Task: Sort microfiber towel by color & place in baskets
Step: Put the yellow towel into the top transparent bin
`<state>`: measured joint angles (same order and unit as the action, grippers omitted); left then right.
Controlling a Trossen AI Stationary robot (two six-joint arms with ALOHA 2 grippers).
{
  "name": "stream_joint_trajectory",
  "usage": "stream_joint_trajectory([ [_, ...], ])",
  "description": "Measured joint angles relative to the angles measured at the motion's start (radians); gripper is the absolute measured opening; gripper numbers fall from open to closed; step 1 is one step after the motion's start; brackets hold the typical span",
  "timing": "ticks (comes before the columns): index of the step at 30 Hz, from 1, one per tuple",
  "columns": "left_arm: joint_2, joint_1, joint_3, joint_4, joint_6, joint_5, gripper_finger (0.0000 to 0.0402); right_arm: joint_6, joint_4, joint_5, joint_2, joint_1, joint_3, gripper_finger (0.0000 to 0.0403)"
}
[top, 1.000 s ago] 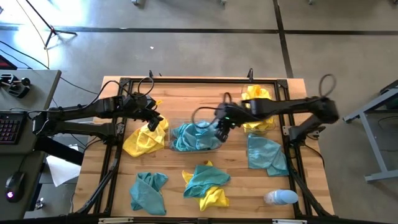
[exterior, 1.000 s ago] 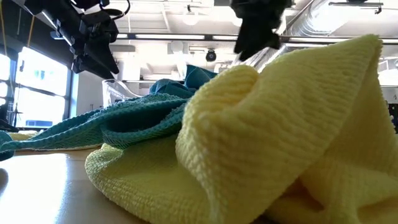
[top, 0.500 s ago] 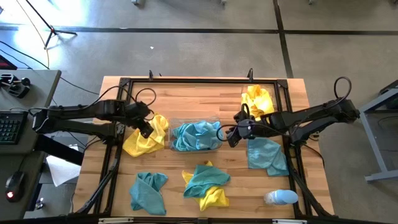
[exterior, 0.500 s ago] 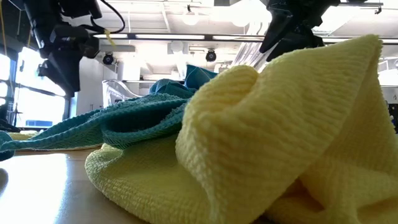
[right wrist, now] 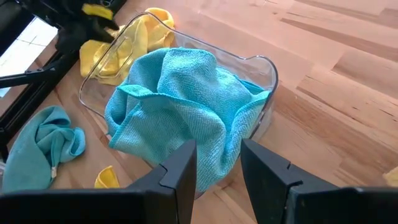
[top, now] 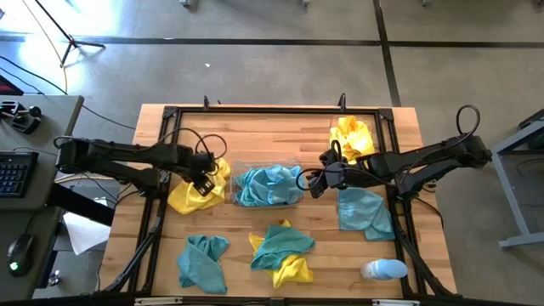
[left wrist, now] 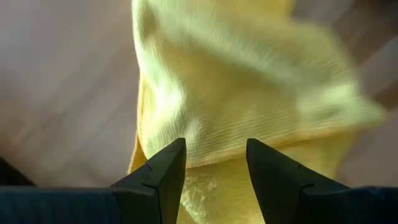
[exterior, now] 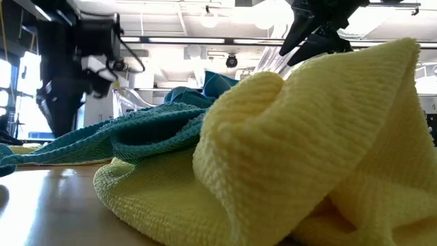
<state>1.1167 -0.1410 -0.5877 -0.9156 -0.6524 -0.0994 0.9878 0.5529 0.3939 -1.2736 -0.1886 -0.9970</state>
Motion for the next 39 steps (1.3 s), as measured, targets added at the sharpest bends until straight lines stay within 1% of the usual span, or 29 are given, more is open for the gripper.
stream_joint_trajectory([
  [4, 0.041, 0.0, 0.069, 0.085, -0.001, 0.06, 0.0158, 0.0, 0.0, 0.0, 0.0, 0.0, 0.0, 0.0118],
  [7, 0.061, 0.0, 0.112, 0.158, -0.013, 0.072, 0.0157, -0.001, 0.003, 0.0, 0.0, 0.0, 0.0, 0.0118],
  [9, 0.069, 0.0, 0.124, 0.17, -0.023, 0.073, 0.0144, -0.006, 0.004, 0.001, 0.0, 0.0, 0.0, 0.0118],
  [11, 0.072, 0.0, 0.123, 0.168, -0.027, 0.074, 0.0116, -0.025, 0.004, 0.001, 0.0, 0.0, 0.0, 0.0118],
  [15, 0.038, 0.0, 0.094, 0.119, -0.028, 0.069, 0.0023, -0.073, 0.014, 0.001, 0.0, 0.0, 0.0, 0.0118],
  [16, 0.022, 0.0, 0.076, 0.104, -0.033, 0.062, 0.0012, -0.088, 0.024, 0.001, 0.0, 0.0, 0.0, 0.0118],
  [18, -0.008, -0.004, 0.026, 0.075, -0.047, 0.045, 0.0013, -0.114, 0.064, 0.002, 0.0, 0.0, 0.0, 0.0118],
  [21, -0.038, -0.005, -0.062, -0.041, -0.068, -0.006, 0.0005, -0.164, 0.135, 0.018, 0.0, 0.007, 0.0, 0.0118],
  [26, -0.054, -0.005, -0.258, -0.214, -0.144, -0.116, 0.0002, -0.319, 0.2, 0.015, 0.0, 0.043, 0.0, 0.0118],
  [29, -0.054, -0.005, -0.383, -0.252, -0.188, -0.16, 0.0001, -0.427, 0.208, -0.013, 0.004, 0.08, 0.0, 0.0118],
  [32, -0.046, -0.005, -0.495, -0.253, -0.218, -0.208, 0.0001, -0.546, 0.203, -0.047, 0.023, 0.126, 0.002, 0.0118],
  [35, -0.019, 0.002, -0.604, -0.252, -0.235, -0.259, 0.0001, -0.652, 0.157, -0.081, 0.075, 0.18, 0.04, 0.0118],
  [39, 0.056, 0.027, -0.731, -0.244, -0.226, -0.284, 0.0, -0.767, 0.017, -0.144, 0.171, 0.253, 0.108, 0.0118],
])
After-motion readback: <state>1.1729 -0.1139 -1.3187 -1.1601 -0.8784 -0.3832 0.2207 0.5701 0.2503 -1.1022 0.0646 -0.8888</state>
